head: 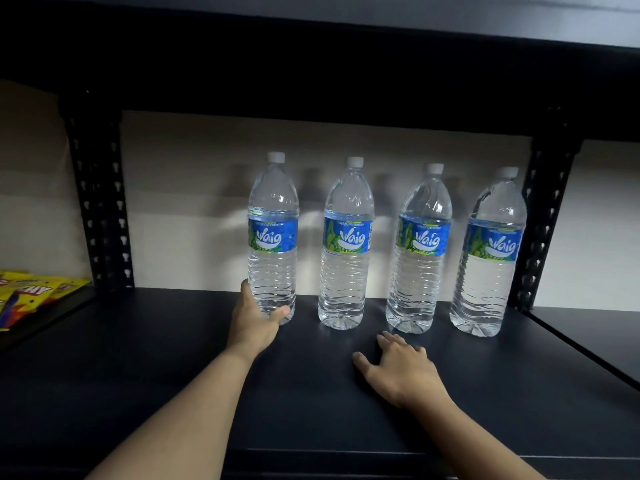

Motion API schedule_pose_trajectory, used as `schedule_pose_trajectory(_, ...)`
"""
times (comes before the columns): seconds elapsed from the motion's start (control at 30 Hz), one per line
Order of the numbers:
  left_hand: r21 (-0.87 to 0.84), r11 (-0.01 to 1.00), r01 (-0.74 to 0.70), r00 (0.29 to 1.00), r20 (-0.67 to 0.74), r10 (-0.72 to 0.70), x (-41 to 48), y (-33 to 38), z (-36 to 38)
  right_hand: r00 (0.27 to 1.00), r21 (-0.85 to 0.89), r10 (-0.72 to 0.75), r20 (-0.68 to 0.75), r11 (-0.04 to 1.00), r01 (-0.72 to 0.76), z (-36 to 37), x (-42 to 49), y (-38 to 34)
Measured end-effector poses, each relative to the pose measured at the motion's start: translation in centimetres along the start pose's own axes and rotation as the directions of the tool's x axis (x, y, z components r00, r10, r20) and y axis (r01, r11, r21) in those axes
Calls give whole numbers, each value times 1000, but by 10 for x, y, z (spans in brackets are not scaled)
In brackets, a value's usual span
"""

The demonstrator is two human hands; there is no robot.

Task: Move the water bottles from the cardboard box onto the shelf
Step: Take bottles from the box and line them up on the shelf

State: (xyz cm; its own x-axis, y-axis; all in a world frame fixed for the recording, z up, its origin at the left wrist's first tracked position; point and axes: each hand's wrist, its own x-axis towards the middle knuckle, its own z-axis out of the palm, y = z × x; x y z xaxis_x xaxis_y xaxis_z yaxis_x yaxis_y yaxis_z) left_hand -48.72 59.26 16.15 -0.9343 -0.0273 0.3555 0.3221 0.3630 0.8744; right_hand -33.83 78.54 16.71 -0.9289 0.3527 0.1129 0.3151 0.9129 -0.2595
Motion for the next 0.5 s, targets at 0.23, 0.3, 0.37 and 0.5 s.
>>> schedule_pose_trajectory(0.23, 11, 1000, -1, 1000, -7, 1, -2, 2, -4, 1000, -16, -6, -4, 1000, 6, 0, 0, 0)
schedule_pose_trajectory(0.3, 12, 1000, -4, 1000, -8, 4, -2, 3, -5, 1000, -12, -3, -4, 1000, 3, 0, 0, 0)
schedule_pose_trajectory(0.37, 16, 1000, 0, 1000, -3, 0, -2, 2, -6, 1000, -10, -5, -7, 1000, 5, 0, -1, 0)
schedule_pose_trajectory(0.5, 65, 997, 48, 998, 39, -51, -2, 2, -10, 1000, -3, -15, -20, 1000, 15, -2, -3, -2)
